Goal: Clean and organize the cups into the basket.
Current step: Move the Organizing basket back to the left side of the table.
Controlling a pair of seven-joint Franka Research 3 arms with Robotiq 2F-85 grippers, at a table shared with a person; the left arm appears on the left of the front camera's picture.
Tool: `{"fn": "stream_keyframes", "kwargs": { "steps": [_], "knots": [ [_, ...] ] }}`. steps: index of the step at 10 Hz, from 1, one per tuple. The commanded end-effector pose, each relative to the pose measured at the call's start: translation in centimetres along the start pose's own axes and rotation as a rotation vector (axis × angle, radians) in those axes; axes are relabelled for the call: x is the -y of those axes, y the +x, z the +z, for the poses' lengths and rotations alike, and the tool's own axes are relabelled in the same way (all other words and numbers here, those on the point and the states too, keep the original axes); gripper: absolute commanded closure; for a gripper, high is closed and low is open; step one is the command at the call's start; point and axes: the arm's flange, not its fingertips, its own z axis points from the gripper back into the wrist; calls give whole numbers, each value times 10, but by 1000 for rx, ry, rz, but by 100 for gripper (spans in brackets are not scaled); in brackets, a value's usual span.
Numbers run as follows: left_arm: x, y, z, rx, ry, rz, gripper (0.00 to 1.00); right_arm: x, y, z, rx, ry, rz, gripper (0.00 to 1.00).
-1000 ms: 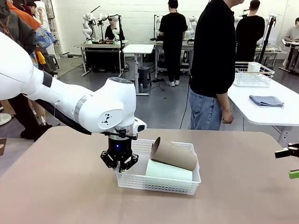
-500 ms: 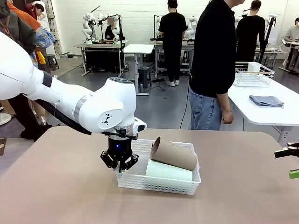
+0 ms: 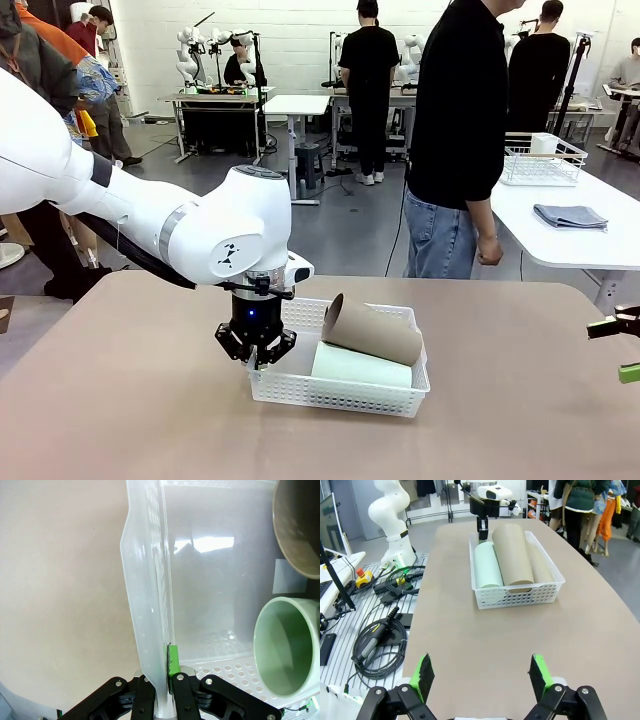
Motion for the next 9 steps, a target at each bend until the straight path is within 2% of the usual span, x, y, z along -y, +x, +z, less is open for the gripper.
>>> {"fn": "stream_keyframes", "kwargs": {
  "steps": [1,9],
  "knots": [
    [1,-1,-1,1,5,-4,100,-4,1,-1,21,-11,8,0],
    [1,-1,-1,1,5,-4,100,-4,1,-1,21,-11,8,0]
  ]
}}
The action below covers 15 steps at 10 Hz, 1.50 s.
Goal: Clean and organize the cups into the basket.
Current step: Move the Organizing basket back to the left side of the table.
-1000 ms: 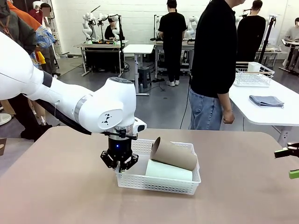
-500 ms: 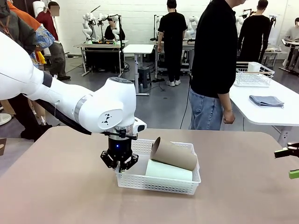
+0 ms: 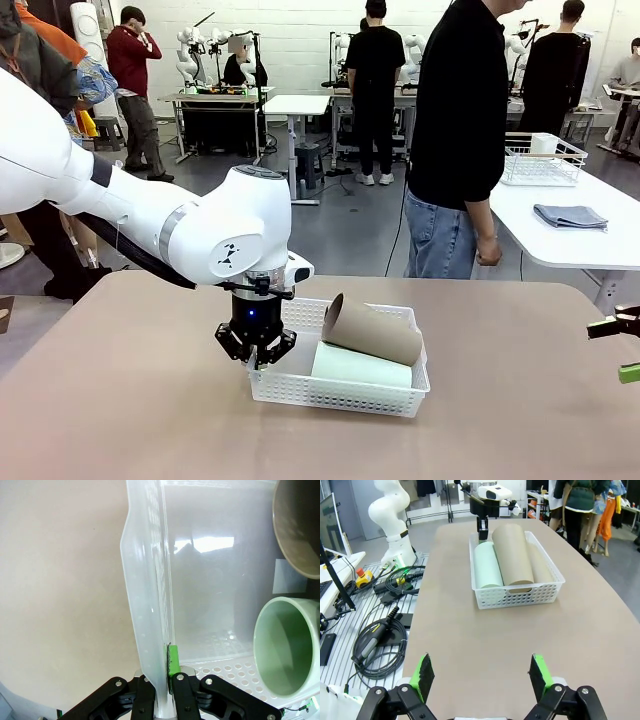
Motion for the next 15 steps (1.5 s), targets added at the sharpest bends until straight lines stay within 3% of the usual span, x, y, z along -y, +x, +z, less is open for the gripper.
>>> {"fn": "stream_keyframes", "kwargs": {
  "steps": [1,3,4,5,8,10,11,13,15],
  "knots": [
    [1,-1,-1,1,5,-4,100,-4,1,-2,21,-10,8,0],
    [0,0,0,0,0,0,95,0,0,0,0,0,0,0],
    [-27,9,2,6,25,54,95,5,-4,8,41,46,-130,0],
    [-60,15,9,15,42,54,95,9,-7,19,123,180,-289,0],
    [-138,16,11,156,229,-14,95,8,-29,55,194,339,-693,0],
    [-180,16,6,157,232,-7,95,12,-52,85,224,323,-942,0],
    [-197,14,6,162,224,15,95,13,-61,98,269,210,-1018,0],
    [-226,10,5,177,174,59,95,11,-77,123,397,121,-1033,0],
    [-243,5,5,189,164,66,95,4,-89,140,434,96,-1085,0]
  ]
}}
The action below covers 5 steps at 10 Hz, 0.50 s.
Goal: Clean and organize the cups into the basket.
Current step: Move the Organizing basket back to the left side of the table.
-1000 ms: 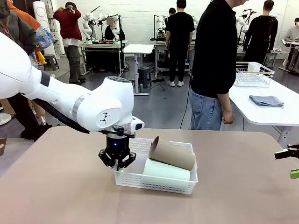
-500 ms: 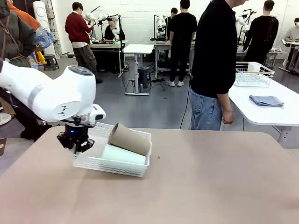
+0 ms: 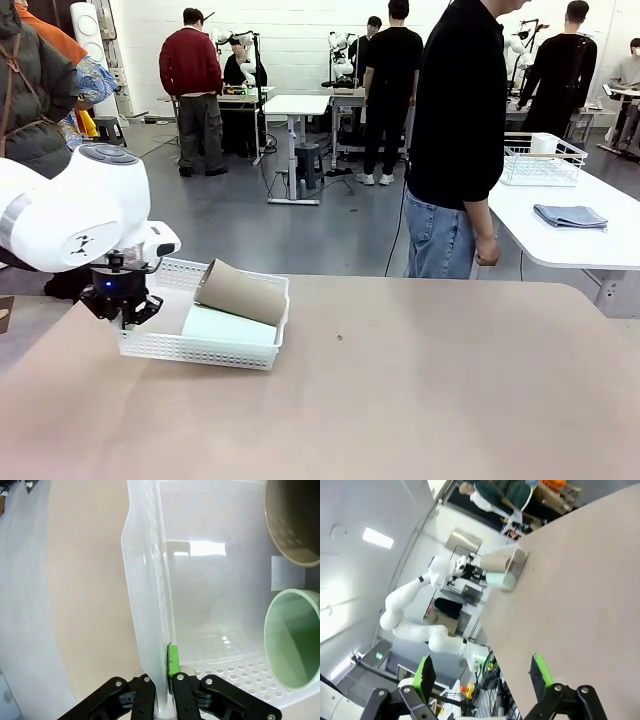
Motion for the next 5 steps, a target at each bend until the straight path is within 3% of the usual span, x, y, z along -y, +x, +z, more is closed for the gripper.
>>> {"fn": "stream_keyframes", "kwargs": {
  "steps": [1,3,5],
  "knots": [
    [-22,-14,-4,26,0,12,95,1,-1,14,87,-15,-42,0],
    [-42,-21,-2,36,2,41,95,2,-6,21,113,-7,-40,0],
    [-60,-28,-5,16,-8,22,95,1,-7,15,60,-15,-11,0]
  ]
}}
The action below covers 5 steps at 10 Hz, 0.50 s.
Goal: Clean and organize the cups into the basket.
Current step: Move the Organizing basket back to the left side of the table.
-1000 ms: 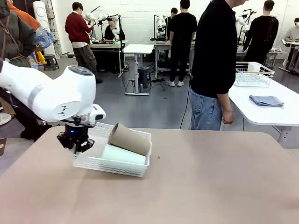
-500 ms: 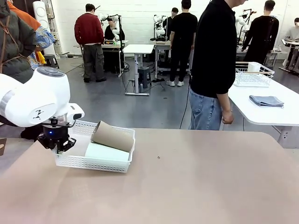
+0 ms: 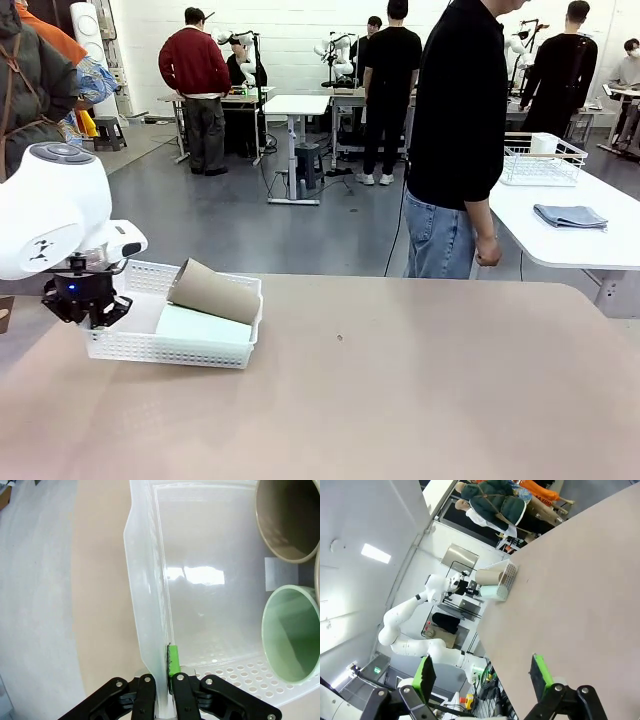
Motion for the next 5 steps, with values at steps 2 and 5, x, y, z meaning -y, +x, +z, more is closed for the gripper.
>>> {"fn": "stream_keyframes", "kwargs": {
  "steps": [2,5],
  "knots": [
    [-43,-7,-14,-68,-59,-109,95,-2,2,-3,-14,2,3,0],
    [-76,-1,-24,-105,-147,-205,95,-2,2,-3,-14,2,3,0]
  ]
}}
